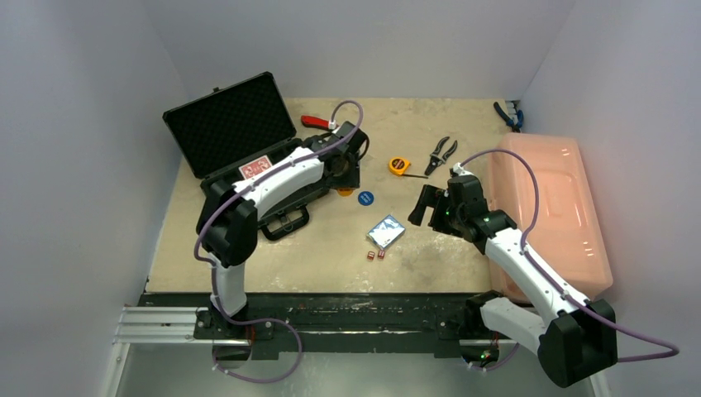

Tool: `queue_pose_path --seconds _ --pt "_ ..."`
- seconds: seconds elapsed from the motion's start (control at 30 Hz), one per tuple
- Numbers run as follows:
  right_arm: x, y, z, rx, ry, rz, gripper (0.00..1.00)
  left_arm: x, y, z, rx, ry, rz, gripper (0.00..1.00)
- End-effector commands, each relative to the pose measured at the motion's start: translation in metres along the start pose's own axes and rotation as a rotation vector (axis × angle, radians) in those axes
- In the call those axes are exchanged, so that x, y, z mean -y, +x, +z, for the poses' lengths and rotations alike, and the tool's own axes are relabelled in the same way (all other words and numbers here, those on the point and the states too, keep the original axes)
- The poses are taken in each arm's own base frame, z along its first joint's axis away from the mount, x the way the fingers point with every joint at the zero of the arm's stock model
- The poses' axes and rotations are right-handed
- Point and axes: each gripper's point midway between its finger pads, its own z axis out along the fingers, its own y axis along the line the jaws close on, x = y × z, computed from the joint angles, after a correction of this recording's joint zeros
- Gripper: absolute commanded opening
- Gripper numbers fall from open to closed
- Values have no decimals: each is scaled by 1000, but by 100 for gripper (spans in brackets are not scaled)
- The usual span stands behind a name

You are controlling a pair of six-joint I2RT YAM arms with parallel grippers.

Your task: Pack up texas hold em set

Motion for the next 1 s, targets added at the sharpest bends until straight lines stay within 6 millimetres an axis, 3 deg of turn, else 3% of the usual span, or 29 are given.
queue_pose_path --seconds 0.0,0.17,0.23,0.6,0.97 --pt "-4 -9 -1 39 -10 -15 99 -28 -24 -30 72 -52 -12 28" --pt "-4 -9 -2 42 -11 -14 99 -59 -35 -37 86 -79 -50 18" --pt "-4 -9 -2 43 -14 -14 99 -75 -41 -41 97 -94 -68 0" --pt "-5 -9 -3 45 -24 -16 99 -156 -72 -60 139 -212 -150 0" --pt "-5 -7 -2 40 -26 -16 99 -214 -86 -53 123 -260 -234 0"
